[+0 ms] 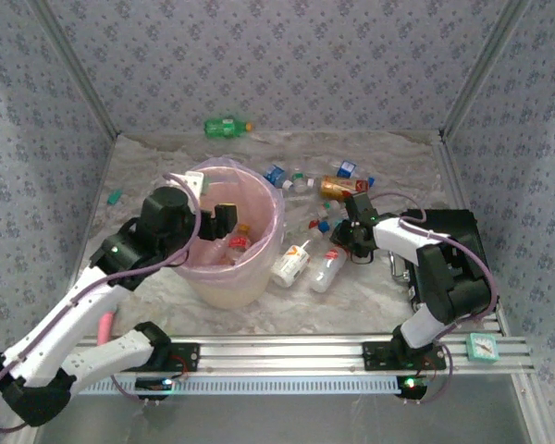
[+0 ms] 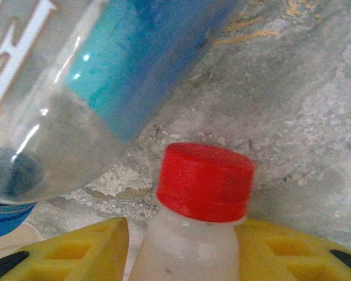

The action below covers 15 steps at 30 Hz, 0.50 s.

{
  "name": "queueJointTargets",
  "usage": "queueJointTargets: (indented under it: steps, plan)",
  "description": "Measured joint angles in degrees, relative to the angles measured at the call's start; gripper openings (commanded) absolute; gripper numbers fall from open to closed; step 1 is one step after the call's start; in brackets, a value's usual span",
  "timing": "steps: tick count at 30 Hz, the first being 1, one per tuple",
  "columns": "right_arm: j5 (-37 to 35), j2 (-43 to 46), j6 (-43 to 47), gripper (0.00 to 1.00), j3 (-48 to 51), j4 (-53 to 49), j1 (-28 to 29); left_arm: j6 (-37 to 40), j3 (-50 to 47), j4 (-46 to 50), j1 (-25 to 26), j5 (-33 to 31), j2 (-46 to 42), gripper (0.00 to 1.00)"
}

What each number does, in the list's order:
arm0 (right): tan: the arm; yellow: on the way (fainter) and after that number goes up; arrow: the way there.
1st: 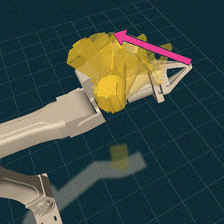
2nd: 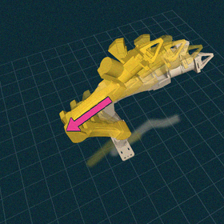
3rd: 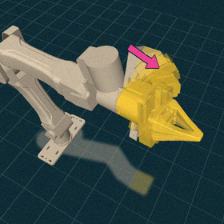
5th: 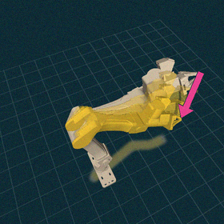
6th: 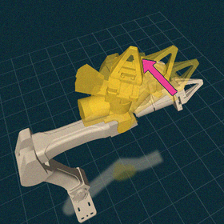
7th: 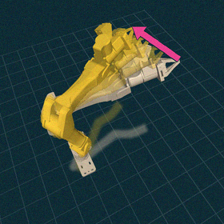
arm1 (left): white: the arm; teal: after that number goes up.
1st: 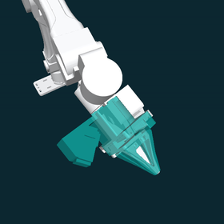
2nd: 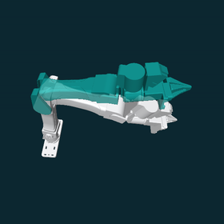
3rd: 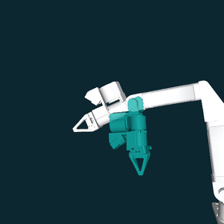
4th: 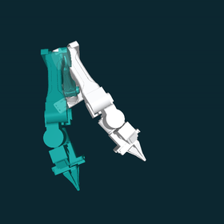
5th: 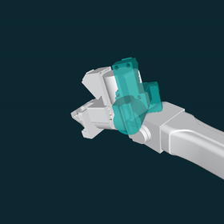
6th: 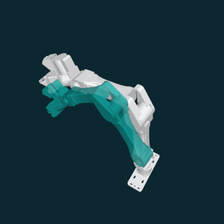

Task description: Put the plastic bottles in the bin

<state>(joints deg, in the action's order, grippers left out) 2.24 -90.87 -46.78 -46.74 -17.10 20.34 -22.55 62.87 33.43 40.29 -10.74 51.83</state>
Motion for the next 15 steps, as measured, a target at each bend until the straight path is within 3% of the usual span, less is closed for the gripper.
queueJointTargets:
  steps: [3,8,15]
  plan:
    - [-0.2,0.1,0.3,0.35,0.0,-0.5,-0.2,-0.3,0.8,-0.2,0.0,0.3,-1.1,0.84]
    - [0.0,1.0,0.9,0.28,0.0,-0.9,-0.9,-1.0,1.1,-0.2,0.0,1.9,-0.9,0.85]
    - [-0.1,9.6,2.6,0.27,0.2,-3.8,-3.6,-2.2,2.4,-2.0,0.0,7.1,2.3,0.89]
